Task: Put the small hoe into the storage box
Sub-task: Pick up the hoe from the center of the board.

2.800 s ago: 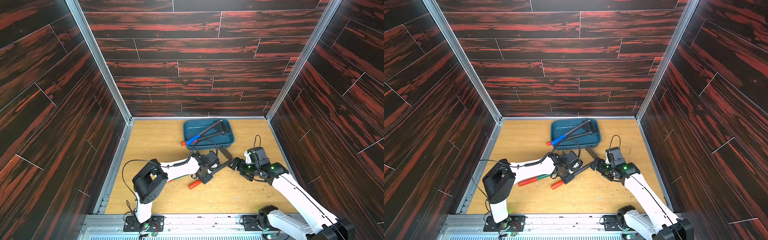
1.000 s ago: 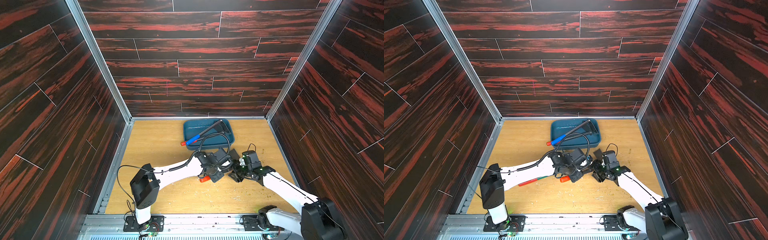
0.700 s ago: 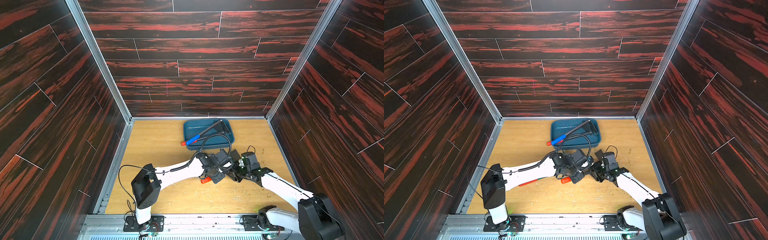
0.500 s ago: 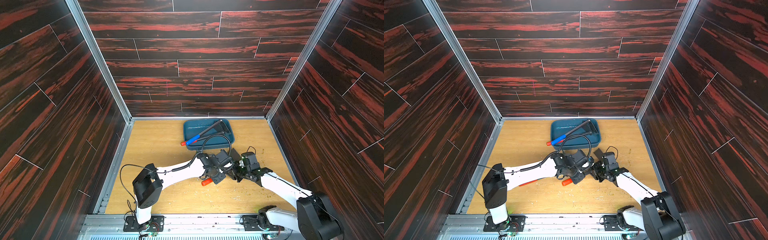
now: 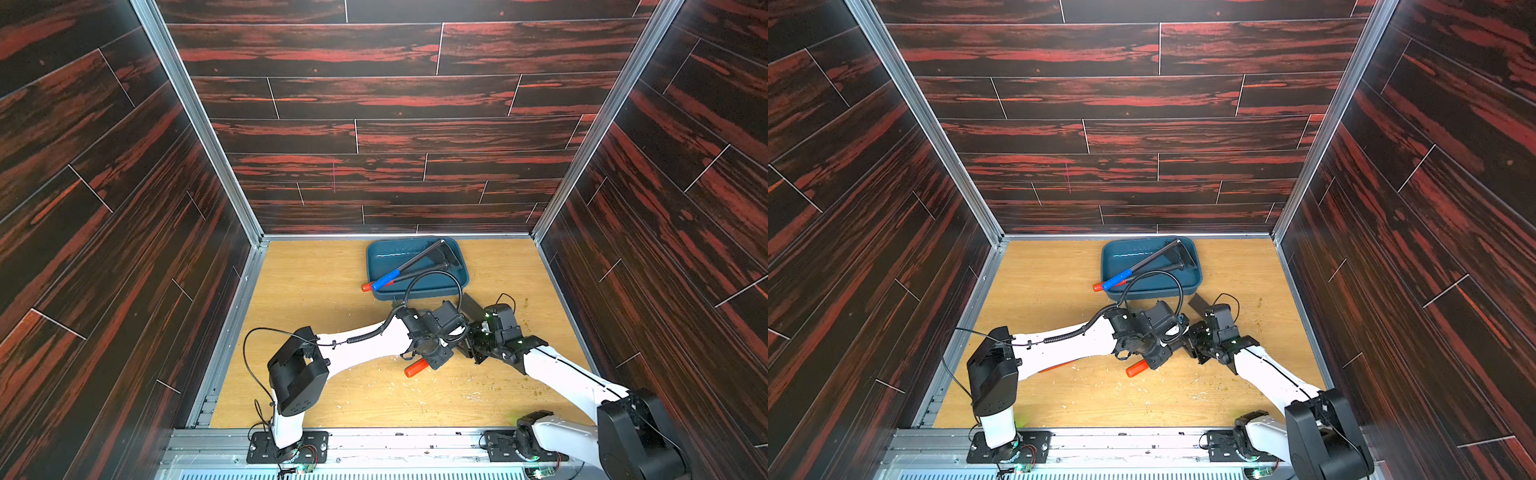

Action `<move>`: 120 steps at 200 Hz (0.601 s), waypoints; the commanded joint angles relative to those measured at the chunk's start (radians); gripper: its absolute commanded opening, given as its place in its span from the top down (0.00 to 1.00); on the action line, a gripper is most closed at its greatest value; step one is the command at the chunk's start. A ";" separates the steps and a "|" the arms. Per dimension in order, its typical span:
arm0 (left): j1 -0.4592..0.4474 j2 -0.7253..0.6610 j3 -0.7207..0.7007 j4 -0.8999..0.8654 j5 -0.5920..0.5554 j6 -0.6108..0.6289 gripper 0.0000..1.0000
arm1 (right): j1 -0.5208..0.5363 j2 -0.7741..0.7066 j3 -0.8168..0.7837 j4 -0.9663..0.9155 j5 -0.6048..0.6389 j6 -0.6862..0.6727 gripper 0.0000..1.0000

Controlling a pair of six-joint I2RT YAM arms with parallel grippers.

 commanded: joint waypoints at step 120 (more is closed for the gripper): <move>-0.003 -0.015 -0.040 0.058 0.103 0.005 0.58 | 0.005 -0.109 0.084 -0.132 0.071 -0.087 1.00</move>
